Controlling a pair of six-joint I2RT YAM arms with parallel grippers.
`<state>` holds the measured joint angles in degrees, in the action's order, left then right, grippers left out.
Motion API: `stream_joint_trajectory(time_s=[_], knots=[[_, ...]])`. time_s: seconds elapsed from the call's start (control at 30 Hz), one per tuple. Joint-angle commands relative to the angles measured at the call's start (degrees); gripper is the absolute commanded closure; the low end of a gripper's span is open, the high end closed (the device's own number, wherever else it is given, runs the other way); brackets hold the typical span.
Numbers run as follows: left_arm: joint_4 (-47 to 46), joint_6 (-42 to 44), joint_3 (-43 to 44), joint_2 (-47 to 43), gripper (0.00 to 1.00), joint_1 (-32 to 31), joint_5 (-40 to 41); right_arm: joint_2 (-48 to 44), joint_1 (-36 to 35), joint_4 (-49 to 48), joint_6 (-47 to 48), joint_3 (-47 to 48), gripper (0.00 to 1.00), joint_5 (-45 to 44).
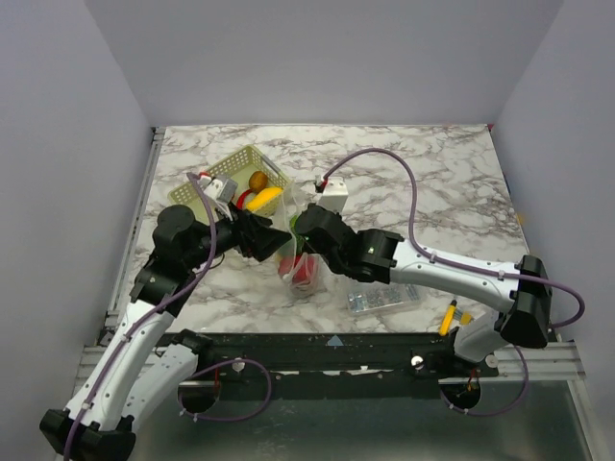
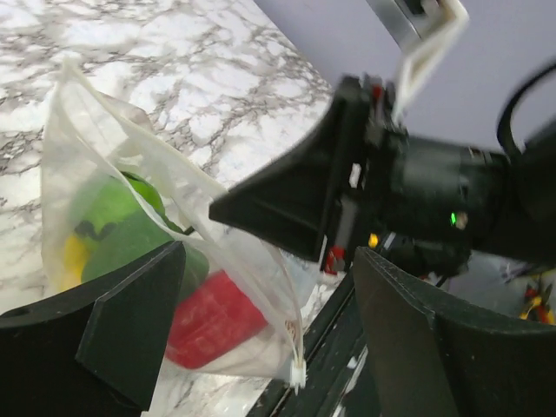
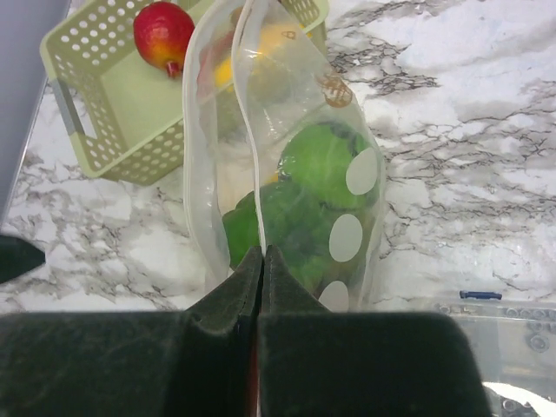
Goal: Place the food in the zip-top bag and seal the zipper
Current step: Adjust the zipper food storage bag at the center of the board.
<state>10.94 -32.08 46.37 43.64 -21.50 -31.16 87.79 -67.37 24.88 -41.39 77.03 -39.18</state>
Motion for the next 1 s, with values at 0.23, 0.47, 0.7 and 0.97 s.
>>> stream_joint_trajectory(time_s=[0.23, 0.47, 0.7, 0.97], knots=[[4.41, 15.99, -6.25, -0.45, 0.21, -6.82, -13.59, -3.56, 1.44, -5.19, -6.42, -2.65, 0.99, -1.00], [8.70, 14.98, -6.66, -1.45, 0.32, -10.18, -7.90, -4.62, 1.45, -6.20, -6.50, -2.97, 1.00, -1.12], [14.92, 17.15, -4.25, 0.86, 0.54, -12.12, -1.82, -4.96, 1.41, -8.11, -5.05, -3.47, 0.99, 0.33], [21.76, 23.49, 0.89, 1.35, 0.95, -12.13, 6.76, -7.26, 4.28, -9.86, 8.66, -4.11, 0.75, 5.51]])
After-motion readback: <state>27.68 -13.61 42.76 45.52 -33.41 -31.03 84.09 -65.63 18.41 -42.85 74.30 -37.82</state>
